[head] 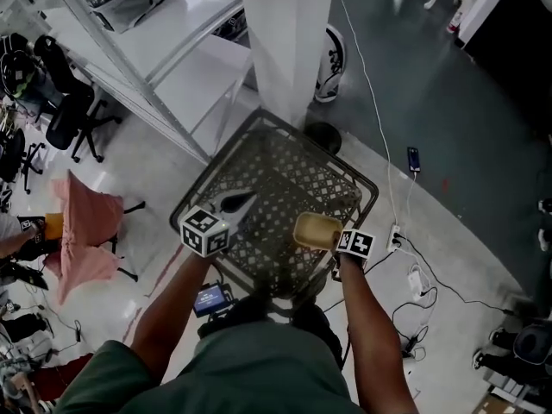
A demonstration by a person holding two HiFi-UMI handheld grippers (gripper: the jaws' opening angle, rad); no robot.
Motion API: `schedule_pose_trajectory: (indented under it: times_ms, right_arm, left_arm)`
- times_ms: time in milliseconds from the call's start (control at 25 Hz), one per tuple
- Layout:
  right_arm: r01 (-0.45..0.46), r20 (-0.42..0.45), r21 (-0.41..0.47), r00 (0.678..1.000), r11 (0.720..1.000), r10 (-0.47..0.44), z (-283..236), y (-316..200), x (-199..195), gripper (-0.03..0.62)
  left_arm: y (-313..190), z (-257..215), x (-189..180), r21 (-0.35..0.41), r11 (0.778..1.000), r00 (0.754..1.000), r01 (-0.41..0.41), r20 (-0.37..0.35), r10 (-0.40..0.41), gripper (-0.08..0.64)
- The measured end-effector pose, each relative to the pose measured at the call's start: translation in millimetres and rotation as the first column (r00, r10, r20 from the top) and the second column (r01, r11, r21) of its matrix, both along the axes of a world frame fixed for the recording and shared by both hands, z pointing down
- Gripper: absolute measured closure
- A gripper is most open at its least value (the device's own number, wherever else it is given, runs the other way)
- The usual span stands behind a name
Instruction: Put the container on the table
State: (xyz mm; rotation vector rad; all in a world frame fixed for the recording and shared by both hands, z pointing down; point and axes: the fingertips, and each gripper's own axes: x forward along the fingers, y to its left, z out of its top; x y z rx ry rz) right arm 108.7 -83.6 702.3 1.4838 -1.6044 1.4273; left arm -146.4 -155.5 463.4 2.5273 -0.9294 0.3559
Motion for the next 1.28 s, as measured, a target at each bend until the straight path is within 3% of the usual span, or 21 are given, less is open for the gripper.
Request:
schedule_pose_trajectory:
  times_ms: [200,280,320,400,480,640,720,840,920,1000,1280]
  right_arm:
    - [-0.062,0.047,0.204,0.997,0.977,0.053,-80,-27,6,0.45]
    - [-0.063,0.117,0.353,0.993,0.933,0.022,-143,-38,-3,0.579]
    - [-0.047,0.151,0.443,0.988,0.895,-0.023,-182,-41,-12,0.586]
    - [0.012,0.163,0.621,0.976,0.784,-0.144,-266,-38,-32,0.586]
    - [0.091,0.095,0.758,0.964,0.646,-0.247,-346,-24,-51,0.586]
    - [0.24,-0.103,0.892,0.933,0.382,-0.345,-468,19,-78,0.588]
    - [0.288,-0.178,0.914,0.917,0.284,-0.357,-511,43,-91,0.588]
    - [0.326,-0.247,0.929,0.898,0.176,-0.364,-556,76,-107,0.587]
    - [0.34,-0.276,0.932,0.89,0.126,-0.364,-575,94,-115,0.588]
    - [0.35,-0.296,0.932,0.884,0.092,-0.361,-588,107,-120,0.588]
    - [0.364,-0.325,0.93,0.878,0.049,-0.351,-615,121,-126,0.588]
  left_arm:
    - [9,-55,-2,0.097,0.995,0.998,-0.021,-0.055,0.026,0.561]
    - [14,-82,-2,0.139,0.99,0.996,-0.03,-0.082,0.042,0.561]
    - [18,-97,-3,0.162,0.986,0.994,-0.035,-0.096,0.051,0.561]
    - [26,-126,-3,0.215,0.976,0.99,-0.046,-0.119,0.072,0.561]
    - [36,-155,-5,0.267,0.962,0.987,-0.059,-0.13,0.097,0.561]
    - [56,-203,-7,0.355,0.931,0.982,-0.082,-0.129,0.136,0.561]
    - [67,-226,-9,0.397,0.913,0.981,-0.093,-0.122,0.153,0.561]
    - [87,-260,-14,0.466,0.878,0.976,-0.108,-0.116,0.182,0.561]
    - [100,-279,-17,0.511,0.852,0.975,-0.114,-0.107,0.194,0.561]
    - [114,-297,-21,0.549,0.828,0.974,-0.115,-0.1,0.201,0.561]
    - [145,-343,-29,0.637,0.76,0.973,-0.129,-0.065,0.22,0.561]
